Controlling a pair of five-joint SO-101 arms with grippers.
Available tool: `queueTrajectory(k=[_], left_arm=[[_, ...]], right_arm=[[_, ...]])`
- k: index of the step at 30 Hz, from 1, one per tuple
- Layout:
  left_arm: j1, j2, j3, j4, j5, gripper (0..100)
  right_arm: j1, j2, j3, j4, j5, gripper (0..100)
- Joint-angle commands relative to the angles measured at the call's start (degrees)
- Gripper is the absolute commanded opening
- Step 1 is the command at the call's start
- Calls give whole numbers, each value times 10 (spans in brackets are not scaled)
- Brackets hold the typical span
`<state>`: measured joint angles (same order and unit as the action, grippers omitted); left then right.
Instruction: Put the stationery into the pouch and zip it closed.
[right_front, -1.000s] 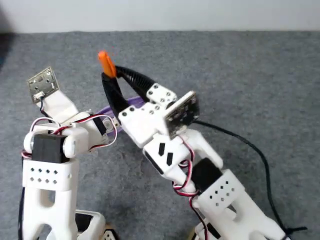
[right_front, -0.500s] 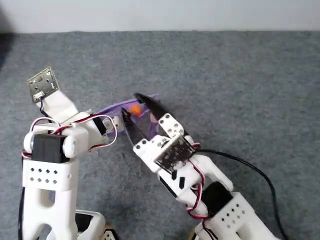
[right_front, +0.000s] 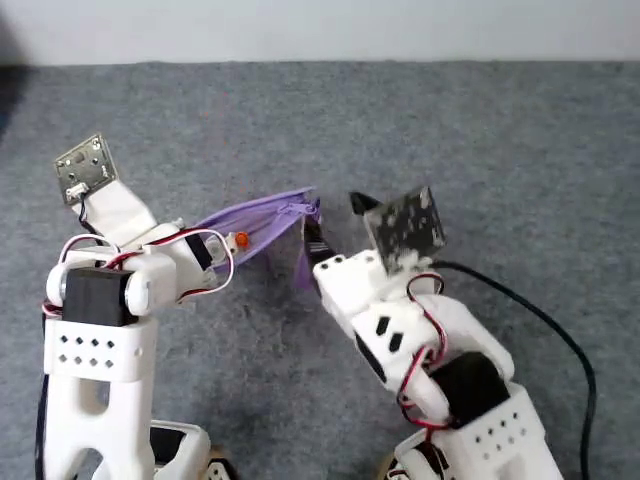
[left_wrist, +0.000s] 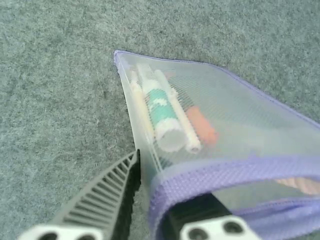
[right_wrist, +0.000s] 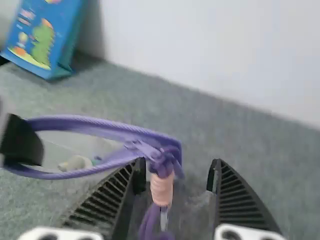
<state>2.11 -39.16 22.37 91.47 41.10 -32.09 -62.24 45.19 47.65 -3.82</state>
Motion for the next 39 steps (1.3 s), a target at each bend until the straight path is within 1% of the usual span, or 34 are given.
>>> queueTrajectory(k=[1,4,8,12,16,23,26,30,32,35,36,38,39], left_arm=[[1,1,-1,-16,4,13],[0,1,-1,-16,4,13],[-2,1,-1,-16,4,13],[-2,0,-1,-16,4,13],[-2,0,-1,-16,4,13],[-2,1,-1,-16,4,13],[-2,1,-1,-16,4,13],[-1,1,-1,-16,4,13],[-2,1,-1,-16,4,13],[-2,1,0,-16,4,13],[-2,1,0,-16,4,13],[-1,1,0,-17,4,13],[-1,1,0,-17,4,13]], right_arm=[[12,32,-31,18,-54,210],[13,65,-30,15,-73,209],[11,102,-30,9,-74,209],[-4,127,-30,-20,-69,209],[-1,153,-30,-48,-68,209],[-2,170,-33,-72,-33,208],[0,169,-33,-65,0,208],[0,153,-34,-65,4,206],[0,141,-34,-64,5,164],[3,124,-34,-63,7,28],[3,115,-34,-63,13,0],[2,97,-32,-61,31,36],[2,90,-32,-57,37,39]])
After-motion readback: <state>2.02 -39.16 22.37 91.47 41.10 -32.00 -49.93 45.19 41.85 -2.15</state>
